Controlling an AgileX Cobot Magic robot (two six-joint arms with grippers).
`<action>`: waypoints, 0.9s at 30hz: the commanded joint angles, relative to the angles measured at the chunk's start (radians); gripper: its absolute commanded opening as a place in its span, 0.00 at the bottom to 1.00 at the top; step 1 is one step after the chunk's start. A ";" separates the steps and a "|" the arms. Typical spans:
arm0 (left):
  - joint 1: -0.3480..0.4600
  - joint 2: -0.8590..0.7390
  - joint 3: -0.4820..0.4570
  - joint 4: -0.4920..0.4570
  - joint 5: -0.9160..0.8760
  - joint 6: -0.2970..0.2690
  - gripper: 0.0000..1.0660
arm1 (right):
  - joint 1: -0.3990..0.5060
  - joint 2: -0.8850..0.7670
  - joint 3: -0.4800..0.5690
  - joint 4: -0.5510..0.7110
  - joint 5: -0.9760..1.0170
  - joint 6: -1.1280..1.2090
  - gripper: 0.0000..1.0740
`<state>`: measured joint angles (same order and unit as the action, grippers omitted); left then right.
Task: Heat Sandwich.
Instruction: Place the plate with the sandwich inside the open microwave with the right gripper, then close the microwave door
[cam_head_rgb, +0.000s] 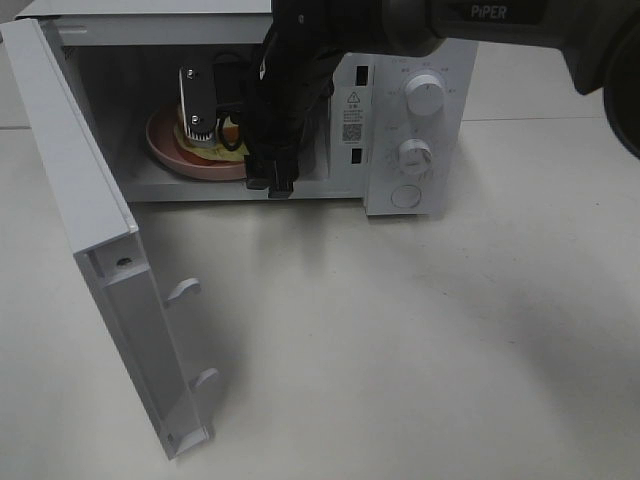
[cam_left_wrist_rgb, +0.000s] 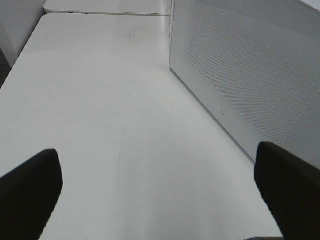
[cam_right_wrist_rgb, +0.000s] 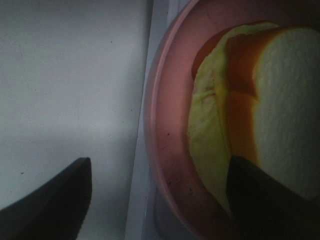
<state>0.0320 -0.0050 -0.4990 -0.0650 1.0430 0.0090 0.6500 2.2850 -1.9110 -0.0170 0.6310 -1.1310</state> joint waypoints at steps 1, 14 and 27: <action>0.003 -0.025 0.004 -0.003 -0.009 0.001 0.93 | 0.001 -0.029 0.036 0.004 -0.020 0.008 0.68; 0.003 -0.025 0.004 -0.003 -0.009 0.001 0.93 | 0.001 -0.169 0.241 0.003 -0.095 0.012 0.68; 0.003 -0.025 0.004 -0.003 -0.009 0.001 0.93 | 0.001 -0.333 0.483 -0.001 -0.184 0.029 0.68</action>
<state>0.0320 -0.0050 -0.4990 -0.0650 1.0430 0.0090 0.6500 1.9820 -1.4520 -0.0190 0.4540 -1.1090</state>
